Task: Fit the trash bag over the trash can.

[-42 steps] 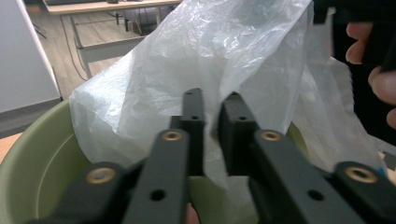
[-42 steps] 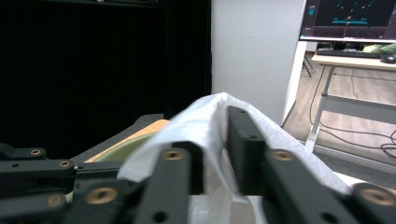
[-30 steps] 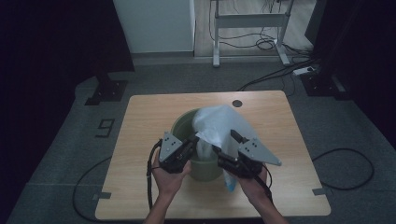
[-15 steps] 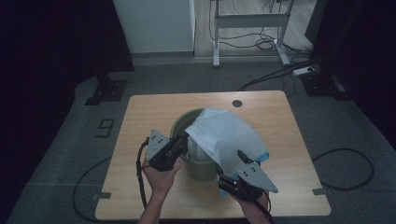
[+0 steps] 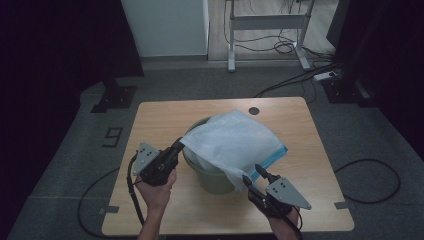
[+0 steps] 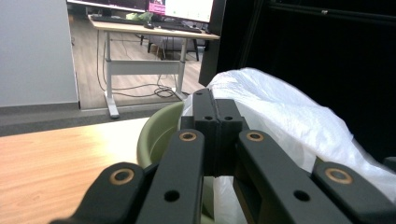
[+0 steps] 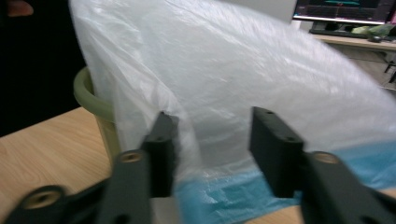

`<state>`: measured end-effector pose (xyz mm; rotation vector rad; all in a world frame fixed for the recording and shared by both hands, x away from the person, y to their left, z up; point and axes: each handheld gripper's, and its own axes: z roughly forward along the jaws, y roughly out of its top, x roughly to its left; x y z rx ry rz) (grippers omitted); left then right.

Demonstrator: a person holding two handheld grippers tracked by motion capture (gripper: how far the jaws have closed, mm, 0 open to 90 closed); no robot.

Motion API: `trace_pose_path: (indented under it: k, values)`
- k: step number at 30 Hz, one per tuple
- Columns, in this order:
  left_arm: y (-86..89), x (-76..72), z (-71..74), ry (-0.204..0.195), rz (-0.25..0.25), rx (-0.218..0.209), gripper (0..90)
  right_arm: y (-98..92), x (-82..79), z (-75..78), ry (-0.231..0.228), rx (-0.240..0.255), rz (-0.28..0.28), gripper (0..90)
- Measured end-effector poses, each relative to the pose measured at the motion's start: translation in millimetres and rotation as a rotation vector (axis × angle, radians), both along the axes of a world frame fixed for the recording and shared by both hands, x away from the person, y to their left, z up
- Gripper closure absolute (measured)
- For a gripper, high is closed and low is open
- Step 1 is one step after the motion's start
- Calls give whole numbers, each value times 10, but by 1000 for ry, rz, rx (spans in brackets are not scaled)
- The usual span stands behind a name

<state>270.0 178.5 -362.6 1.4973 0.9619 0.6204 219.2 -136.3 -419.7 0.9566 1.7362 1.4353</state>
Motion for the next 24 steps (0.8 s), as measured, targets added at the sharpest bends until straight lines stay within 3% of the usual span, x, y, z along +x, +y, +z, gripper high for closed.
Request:
trace_pose_path:
  k: [7,14,15,18,22,24]
  values:
    - [115,-64,-82,13,0,21,900,-80,132,-1,12,40,45,871]
    - [247,-146,-125,22,-23,25,883,-83,168,241,-68,63,61,881]
    - [280,-151,-127,27,-47,24,865,-76,168,283,-79,64,67,881]
    - [316,-174,-122,1,-53,32,760,-44,175,385,-101,63,80,880]
    - [278,-193,-52,-23,-30,59,544,34,185,446,-116,42,94,879]
    - [226,-196,-15,-39,-34,85,490,61,196,445,-112,40,98,879]
